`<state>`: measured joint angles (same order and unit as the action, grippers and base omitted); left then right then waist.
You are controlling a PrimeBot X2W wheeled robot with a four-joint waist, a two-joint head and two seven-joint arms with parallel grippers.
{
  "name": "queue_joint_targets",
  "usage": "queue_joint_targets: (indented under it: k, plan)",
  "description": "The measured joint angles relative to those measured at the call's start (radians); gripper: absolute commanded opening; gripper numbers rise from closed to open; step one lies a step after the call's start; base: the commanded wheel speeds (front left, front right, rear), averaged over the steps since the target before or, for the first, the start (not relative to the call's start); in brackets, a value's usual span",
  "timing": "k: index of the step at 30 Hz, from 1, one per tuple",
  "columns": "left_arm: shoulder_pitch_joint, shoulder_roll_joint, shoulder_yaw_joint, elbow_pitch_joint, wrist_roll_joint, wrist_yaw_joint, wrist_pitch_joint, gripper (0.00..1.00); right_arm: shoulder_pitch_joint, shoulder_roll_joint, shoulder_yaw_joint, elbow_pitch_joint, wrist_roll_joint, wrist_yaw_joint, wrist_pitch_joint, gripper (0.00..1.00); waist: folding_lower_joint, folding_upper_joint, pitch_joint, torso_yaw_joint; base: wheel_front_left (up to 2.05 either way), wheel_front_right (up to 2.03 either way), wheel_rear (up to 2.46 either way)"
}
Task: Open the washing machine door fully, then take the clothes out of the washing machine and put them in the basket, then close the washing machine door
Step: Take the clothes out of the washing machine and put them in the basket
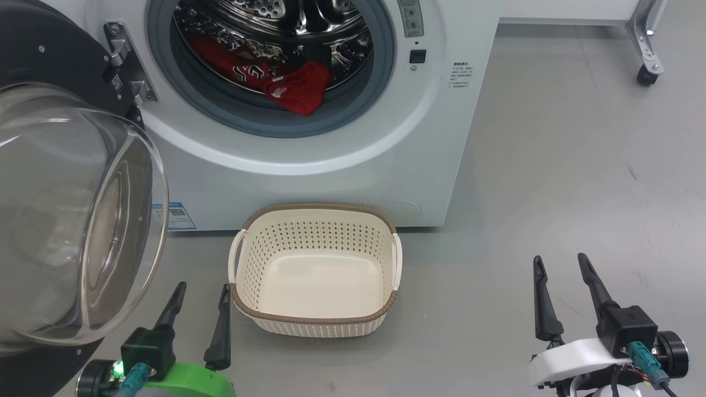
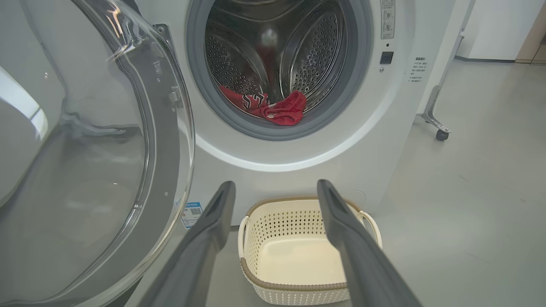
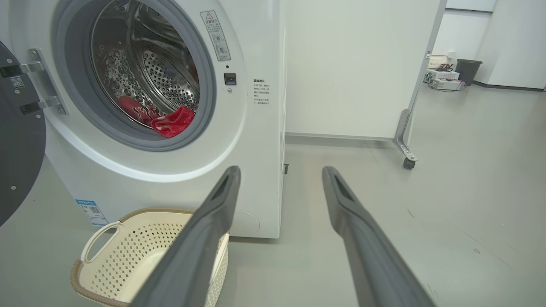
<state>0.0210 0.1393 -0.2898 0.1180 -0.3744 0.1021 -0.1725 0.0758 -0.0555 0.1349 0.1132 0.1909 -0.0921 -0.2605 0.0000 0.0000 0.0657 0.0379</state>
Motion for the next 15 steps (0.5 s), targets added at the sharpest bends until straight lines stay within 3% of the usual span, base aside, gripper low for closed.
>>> queue_joint_targets:
  k: [15]
  plan:
    - [0.0, -0.001, -0.001, -0.017, 0.023, 0.003, -0.003, 1.0, 0.001, 0.002, -0.002, -0.013, -0.005, -0.007, 0.0, 1.0, 0.0, 0.0, 0.004, 0.003, 0.08, -0.08, 0.0]
